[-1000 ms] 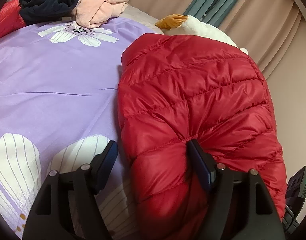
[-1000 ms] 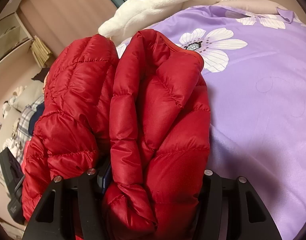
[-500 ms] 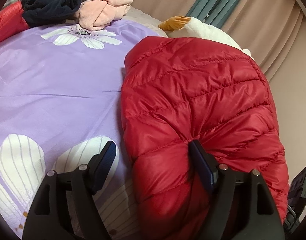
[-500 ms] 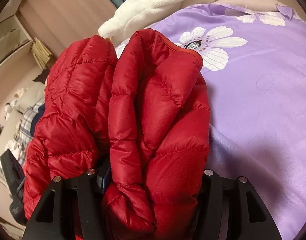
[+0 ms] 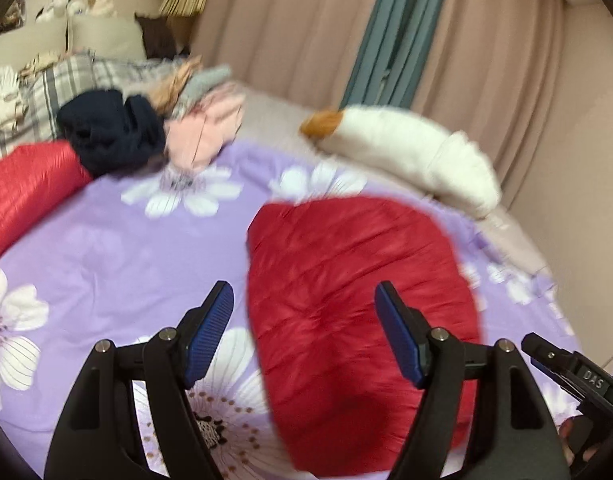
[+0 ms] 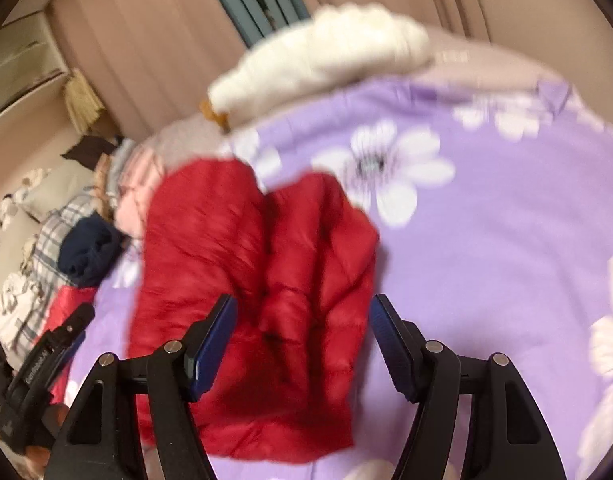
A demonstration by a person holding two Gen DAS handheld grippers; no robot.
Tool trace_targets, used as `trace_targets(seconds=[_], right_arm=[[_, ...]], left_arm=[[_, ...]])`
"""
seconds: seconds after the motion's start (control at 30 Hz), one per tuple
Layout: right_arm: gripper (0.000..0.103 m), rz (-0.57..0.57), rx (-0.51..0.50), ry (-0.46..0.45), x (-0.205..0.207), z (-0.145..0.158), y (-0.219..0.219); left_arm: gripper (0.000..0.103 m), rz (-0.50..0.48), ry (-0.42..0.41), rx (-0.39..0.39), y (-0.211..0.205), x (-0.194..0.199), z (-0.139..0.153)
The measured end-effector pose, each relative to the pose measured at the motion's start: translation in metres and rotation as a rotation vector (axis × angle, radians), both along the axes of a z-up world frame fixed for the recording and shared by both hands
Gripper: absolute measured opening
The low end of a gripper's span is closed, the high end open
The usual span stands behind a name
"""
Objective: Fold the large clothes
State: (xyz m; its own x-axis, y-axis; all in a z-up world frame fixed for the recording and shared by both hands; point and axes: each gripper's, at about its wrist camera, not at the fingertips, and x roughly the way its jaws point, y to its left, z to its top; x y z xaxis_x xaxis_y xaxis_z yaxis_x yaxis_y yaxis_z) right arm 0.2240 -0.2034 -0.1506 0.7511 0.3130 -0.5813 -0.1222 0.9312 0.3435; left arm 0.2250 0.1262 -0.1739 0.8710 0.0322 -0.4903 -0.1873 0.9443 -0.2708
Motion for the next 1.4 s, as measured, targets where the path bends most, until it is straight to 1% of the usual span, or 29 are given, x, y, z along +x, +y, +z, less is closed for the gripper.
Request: trace_targets(seconds=[0.07,0.13,0.23,0.27,0.3,0.33,0.37,0.43,0.5,0.53,0.57,0.6,0.67,0.8,0.9,0.97,1.07,1.17,1.27,1.4], right_arm=[[0.069,-0.005,-0.044,-0.057,-0.020,0.028,-0.001],[0.069,-0.011,-0.091,-0.112,-0.039,0.050,-0.003],[0.070,-0.041,-0.131,-0.191,-0.066,0.076,-0.008],[0.072,-0.042,-0.130,-0.204,-0.072,0.081,-0.012],[0.079,-0.042,-0.125,-0.209,-0.071,0.086,-0.015],[0.082,-0.043,-0.115,-0.209,-0.075,0.089,-0.018],[0.084,-0.048,-0.101,-0.204,-0.078,0.092,-0.022],[0.084,-0.064,-0.079,-0.199,-0.084,0.097,-0.029],[0.085,-0.078,-0.083,-0.209,-0.090,0.101,-0.034],[0.086,-0.088,-0.096,-0.210,-0.093,0.102,-0.036],[0.091,-0.096,-0.105,-0.213,-0.095,0.103,-0.037],[0.094,-0.110,-0.112,-0.223,-0.097,0.104,-0.039],[0.096,-0.136,-0.123,-0.237,-0.105,0.106,-0.041],[0.101,-0.137,-0.146,-0.257,-0.121,0.111,-0.043],[0.102,-0.153,-0.178,-0.291,-0.134,0.116,-0.040],[0.102,-0.162,-0.184,-0.309,-0.138,0.117,-0.037],[0.102,-0.162,-0.170,-0.296,-0.141,0.113,-0.033],[0.102,-0.131,-0.152,-0.281,-0.143,0.109,-0.030],[0.102,-0.131,-0.163,-0.291,-0.147,0.110,-0.027],[0.102,-0.127,-0.187,-0.305,-0.151,0.111,-0.021]], left_arm=[[0.075,-0.012,-0.036,-0.013,-0.004,-0.016,0.020],[0.077,-0.002,-0.082,0.001,-0.009,-0.036,0.043],[0.083,-0.001,-0.123,0.019,-0.018,-0.063,0.067],[0.089,-0.007,-0.136,0.021,-0.019,-0.072,0.075],[0.092,-0.002,-0.143,0.026,-0.020,-0.080,0.080],[0.092,0.011,-0.156,0.033,-0.020,-0.090,0.087],[0.092,0.017,-0.164,0.037,-0.021,-0.097,0.091],[0.094,0.030,-0.177,0.035,-0.020,-0.112,0.098],[0.102,0.047,-0.187,0.014,-0.018,-0.123,0.103],[0.103,0.050,-0.197,0.005,-0.018,-0.127,0.106],[0.103,0.048,-0.211,-0.008,-0.016,-0.132,0.108],[0.103,0.048,-0.216,-0.019,-0.015,-0.135,0.110],[0.103,0.058,-0.212,-0.025,-0.015,-0.141,0.113],[0.103,0.070,-0.200,-0.013,-0.019,-0.148,0.117],[0.103,0.051,-0.198,-0.016,-0.021,-0.152,0.117],[0.103,0.041,-0.183,-0.037,-0.021,-0.154,0.114],[0.103,0.067,-0.199,-0.078,-0.020,-0.160,0.110],[0.103,0.073,-0.217,-0.089,-0.020,-0.165,0.109],[0.103,0.102,-0.225,-0.060,-0.021,-0.168,0.112],[0.103,0.111,-0.218,-0.030,-0.022,-0.170,0.114]])
